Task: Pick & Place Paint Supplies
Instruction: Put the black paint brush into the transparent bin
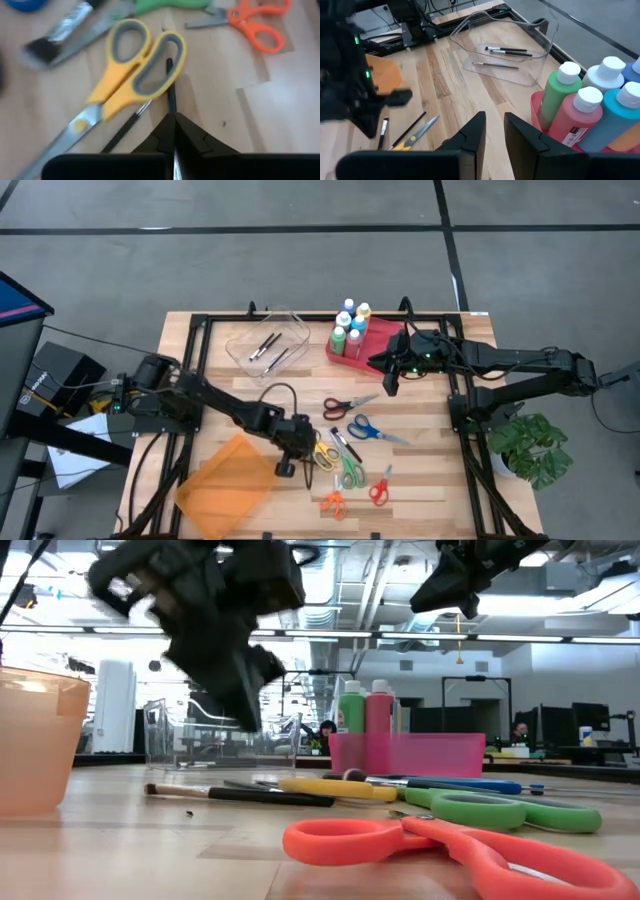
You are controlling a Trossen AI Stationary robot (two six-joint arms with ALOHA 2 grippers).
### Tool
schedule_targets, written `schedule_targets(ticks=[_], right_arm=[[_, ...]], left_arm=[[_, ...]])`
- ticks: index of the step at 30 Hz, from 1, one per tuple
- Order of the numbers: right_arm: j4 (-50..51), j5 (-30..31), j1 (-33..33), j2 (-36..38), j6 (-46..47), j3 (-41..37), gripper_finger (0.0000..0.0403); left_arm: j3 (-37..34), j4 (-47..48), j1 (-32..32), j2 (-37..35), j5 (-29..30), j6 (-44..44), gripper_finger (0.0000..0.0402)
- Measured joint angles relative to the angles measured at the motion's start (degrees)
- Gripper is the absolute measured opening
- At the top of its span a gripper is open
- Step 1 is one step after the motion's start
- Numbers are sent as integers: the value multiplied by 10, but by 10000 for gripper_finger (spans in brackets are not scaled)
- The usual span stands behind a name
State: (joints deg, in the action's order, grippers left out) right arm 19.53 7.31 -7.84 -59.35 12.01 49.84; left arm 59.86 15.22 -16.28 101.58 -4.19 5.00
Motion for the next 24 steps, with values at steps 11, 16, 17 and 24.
schedule_targets(ticks=[11, 16, 17, 24], right_arm=[[2, 0, 0, 0, -1, 0, 68], [11, 0, 0, 0, -4, 0, 68], [14, 0, 0, 0, -4, 0, 68], [22, 0, 0, 0, -5, 0, 68]], left_arm=[[1, 71, 26, -134, 55, 78, 0], [3, 200, 20, -143, 15, 147, 0], [6, 217, 17, -139, 1, 153, 0], [48, 253, 7, -80, -21, 160, 0]])
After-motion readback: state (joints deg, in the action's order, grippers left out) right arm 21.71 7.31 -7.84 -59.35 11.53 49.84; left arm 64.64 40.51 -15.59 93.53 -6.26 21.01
